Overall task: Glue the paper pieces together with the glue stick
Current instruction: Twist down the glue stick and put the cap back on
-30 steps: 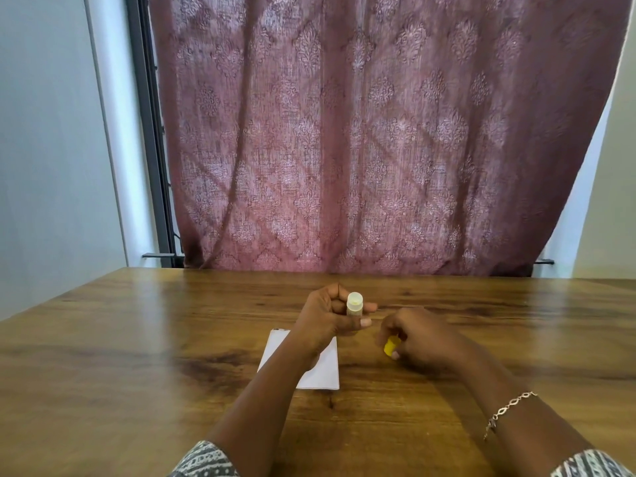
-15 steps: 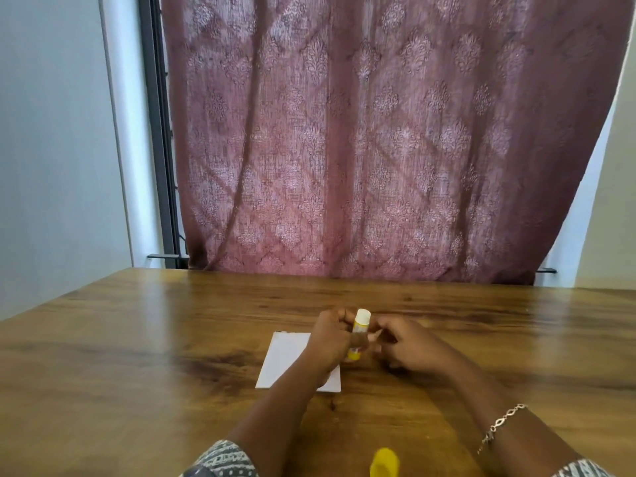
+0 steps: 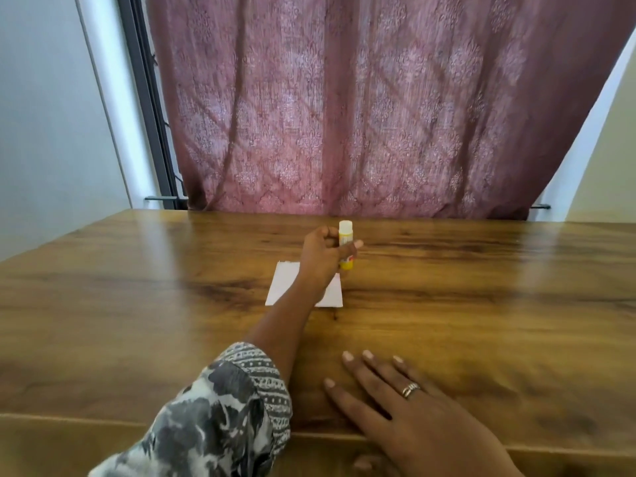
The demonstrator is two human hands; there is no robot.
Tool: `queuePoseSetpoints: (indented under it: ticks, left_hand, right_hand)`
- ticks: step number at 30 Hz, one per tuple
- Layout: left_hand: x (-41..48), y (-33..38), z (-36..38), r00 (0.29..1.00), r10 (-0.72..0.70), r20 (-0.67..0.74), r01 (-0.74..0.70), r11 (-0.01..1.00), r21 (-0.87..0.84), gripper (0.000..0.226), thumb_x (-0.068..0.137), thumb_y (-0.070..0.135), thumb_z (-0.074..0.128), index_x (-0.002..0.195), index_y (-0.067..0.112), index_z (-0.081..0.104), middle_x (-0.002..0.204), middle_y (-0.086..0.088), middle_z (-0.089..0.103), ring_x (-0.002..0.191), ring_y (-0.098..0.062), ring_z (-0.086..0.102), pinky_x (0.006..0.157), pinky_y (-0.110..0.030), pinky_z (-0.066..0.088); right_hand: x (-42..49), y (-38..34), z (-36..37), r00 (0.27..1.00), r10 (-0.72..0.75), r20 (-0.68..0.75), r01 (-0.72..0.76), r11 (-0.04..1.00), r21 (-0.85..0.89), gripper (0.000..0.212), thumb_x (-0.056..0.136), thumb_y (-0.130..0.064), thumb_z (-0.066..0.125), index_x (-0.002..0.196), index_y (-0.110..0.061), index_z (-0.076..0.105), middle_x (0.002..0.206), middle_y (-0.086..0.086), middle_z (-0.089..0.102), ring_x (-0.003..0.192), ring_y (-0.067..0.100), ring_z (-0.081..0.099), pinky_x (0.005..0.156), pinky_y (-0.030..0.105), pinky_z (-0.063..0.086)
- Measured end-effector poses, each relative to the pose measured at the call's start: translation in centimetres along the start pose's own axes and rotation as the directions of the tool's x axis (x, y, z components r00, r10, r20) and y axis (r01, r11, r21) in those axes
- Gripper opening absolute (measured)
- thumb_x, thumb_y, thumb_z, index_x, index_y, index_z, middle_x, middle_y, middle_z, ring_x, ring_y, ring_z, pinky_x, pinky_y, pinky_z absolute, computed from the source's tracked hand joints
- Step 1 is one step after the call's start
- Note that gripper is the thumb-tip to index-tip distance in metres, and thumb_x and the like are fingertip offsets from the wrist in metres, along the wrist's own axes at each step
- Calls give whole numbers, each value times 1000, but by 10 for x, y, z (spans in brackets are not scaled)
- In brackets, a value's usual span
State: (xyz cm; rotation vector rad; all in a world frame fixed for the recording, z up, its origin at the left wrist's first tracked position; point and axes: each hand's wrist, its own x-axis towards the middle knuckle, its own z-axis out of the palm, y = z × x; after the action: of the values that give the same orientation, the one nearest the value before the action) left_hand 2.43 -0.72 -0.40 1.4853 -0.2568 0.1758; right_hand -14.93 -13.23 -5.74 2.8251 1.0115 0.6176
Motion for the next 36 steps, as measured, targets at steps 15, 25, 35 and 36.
queuePoseSetpoints:
  ticks: [15,25,35,36]
  left_hand:
    - [-19,-1,2,999,33,1,-33,995,97,26,77,10,70,94,6,52,95,-18,66,70,-18,63,55,-27,53]
    - [-45,3,1,997,75,-19,-73,992,98,22,76,9,71,78,17,51,85,-12,65,65,-16,62,47,-22,51]
    - [-102,20,1,987,157,-35,-150,978,145,25,76,5,71,74,14,47,75,-12,63,63,-17,60,49,-23,48]
    - [-113,24,0,983,184,-31,-176,970,169,25,77,8,71,74,16,47,79,-15,65,67,-19,61,50,-24,49]
  right_hand:
    - [-6,-3,-12,994,43,105,-34,996,-82,59,79,-58,27,131,-33,39,128,-4,60,112,14,60,85,29,53]
    - [-8,-7,-12,989,38,144,-39,999,4,63,82,-57,23,141,-34,13,152,3,29,137,24,32,109,43,30]
    - [-17,-16,-13,994,76,76,-82,994,72,66,83,-50,45,139,-19,32,146,12,38,135,30,36,108,45,32]
    - [-22,-20,-13,996,83,39,-87,991,102,67,81,-53,43,137,-17,36,144,13,41,133,30,38,107,46,33]
